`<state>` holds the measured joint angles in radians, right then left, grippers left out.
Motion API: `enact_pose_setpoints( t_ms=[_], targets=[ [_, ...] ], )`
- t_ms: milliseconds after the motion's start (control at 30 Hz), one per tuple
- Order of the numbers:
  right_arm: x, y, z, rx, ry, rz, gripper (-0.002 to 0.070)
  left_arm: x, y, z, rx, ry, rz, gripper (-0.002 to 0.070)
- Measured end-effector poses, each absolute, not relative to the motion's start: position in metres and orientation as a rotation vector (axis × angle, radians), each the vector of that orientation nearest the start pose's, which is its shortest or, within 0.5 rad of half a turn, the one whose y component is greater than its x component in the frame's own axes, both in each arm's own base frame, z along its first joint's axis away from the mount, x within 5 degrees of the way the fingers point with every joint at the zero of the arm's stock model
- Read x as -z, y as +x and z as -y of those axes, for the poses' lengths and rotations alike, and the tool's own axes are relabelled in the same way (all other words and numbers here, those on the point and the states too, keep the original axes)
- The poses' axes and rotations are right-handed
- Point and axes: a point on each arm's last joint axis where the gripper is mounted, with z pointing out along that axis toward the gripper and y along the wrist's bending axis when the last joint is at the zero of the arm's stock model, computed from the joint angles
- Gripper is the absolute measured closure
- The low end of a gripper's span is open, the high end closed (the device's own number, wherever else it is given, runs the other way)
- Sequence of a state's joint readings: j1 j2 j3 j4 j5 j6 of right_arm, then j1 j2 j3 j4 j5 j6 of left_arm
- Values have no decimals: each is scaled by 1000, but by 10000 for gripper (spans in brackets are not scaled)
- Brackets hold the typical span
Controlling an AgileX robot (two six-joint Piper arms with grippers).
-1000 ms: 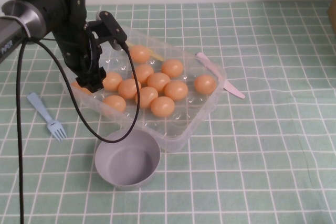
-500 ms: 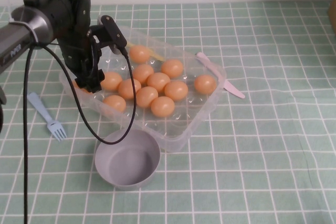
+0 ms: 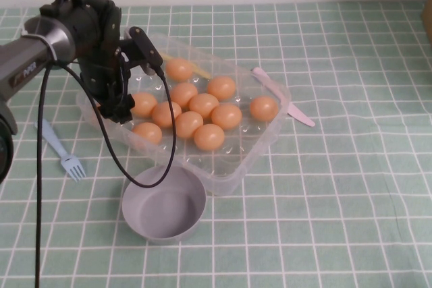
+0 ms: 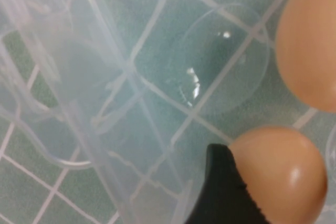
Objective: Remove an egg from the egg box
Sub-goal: Pick up the egg from the plastic box
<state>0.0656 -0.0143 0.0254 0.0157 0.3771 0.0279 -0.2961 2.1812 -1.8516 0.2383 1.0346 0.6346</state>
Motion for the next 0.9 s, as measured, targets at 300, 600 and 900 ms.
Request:
enact_pose_setpoints(
  t_ms=[300, 600, 900],
  targets=[
    [-172, 52, -4, -80, -26, -1872, 694, -209, 455, 117, -418, 1391, -2504, 276],
    [-172, 52, -4, -80, -26, -1872, 694, -209, 454, 117, -418, 1365, -2528, 276],
    [-172, 52, -4, -80, -26, -1872, 694, -208, 454, 117, -416, 1350, -2538, 276]
  ],
)
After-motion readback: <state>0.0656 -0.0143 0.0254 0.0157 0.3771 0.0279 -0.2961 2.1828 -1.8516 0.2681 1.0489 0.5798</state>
